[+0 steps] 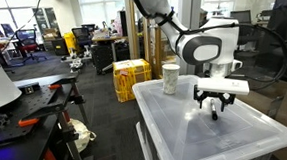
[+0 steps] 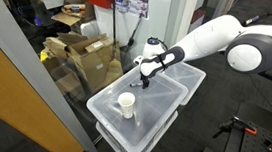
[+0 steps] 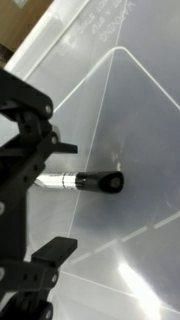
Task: Pick up the pen from the top of the large container and put it in the white cup.
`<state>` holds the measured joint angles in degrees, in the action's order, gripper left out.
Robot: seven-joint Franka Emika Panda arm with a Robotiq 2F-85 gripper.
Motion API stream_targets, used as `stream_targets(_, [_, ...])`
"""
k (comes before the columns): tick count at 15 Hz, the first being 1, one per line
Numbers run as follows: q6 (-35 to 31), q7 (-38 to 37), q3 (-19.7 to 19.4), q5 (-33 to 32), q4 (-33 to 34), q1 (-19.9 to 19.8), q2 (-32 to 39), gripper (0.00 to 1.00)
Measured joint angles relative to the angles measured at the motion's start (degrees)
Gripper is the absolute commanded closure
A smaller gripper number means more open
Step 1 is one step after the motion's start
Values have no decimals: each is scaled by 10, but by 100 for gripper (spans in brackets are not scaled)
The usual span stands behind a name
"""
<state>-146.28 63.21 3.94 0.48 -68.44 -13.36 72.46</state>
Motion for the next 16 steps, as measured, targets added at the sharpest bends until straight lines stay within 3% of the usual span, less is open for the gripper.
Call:
stream_targets(2, [13,-6,0,-2,13,1,7,48])
stream_targets(4, [23,-6,0,-2,24,2,14,72])
stream_targets(5, [29,-6,0,-2,30,2,17,74])
stream_targets(8, [42,-6,-1,-2,45,2,27,99])
stream_targets(16, [50,-19,-16,-2,66,4,27,95])
